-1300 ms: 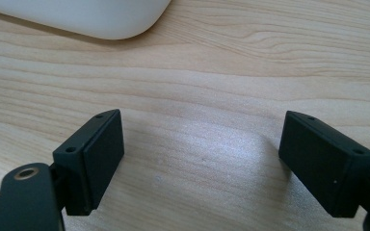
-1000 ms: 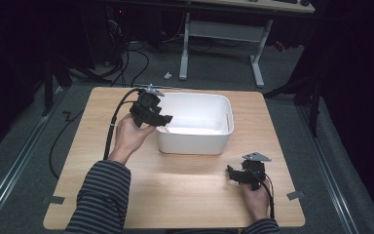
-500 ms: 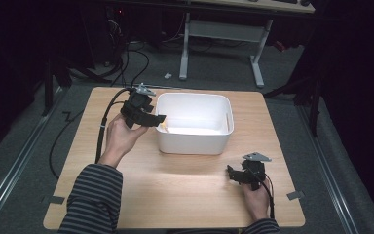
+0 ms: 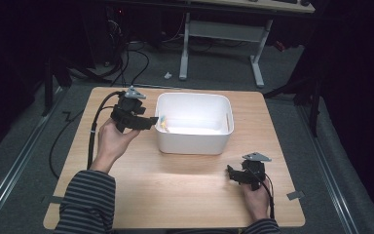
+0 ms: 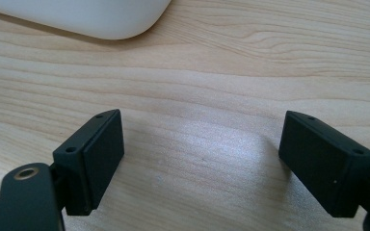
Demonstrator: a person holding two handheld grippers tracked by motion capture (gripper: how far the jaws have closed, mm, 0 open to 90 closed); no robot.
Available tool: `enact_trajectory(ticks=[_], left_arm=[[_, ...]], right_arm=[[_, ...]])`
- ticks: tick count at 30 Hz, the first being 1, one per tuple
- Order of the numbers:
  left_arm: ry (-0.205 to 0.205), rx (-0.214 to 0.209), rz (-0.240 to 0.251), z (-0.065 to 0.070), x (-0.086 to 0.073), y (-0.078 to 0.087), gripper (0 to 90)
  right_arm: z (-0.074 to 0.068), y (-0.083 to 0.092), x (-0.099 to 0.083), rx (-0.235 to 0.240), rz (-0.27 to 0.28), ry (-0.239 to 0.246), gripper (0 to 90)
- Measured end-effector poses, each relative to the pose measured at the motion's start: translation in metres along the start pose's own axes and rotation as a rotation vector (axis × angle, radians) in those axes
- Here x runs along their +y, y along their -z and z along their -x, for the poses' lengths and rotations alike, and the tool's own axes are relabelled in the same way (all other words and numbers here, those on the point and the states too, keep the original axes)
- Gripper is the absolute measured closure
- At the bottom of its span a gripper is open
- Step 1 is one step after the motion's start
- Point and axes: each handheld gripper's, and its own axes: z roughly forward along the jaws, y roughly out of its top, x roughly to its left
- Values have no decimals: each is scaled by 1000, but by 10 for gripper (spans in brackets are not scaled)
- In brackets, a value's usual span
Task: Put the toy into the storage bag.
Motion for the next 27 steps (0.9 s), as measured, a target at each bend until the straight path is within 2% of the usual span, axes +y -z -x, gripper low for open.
enact_trajectory(ticks=[10,20,27], left_arm=[[7,12,38,-2,-7,15,411],[9,34,45,-6,-15,30,408],[7,40,48,-6,-21,34,405]], right_arm=[[0,0,0,0,0,0,159],[0,0,0,0,0,-1,159],[0,0,0,0,0,-1,159]])
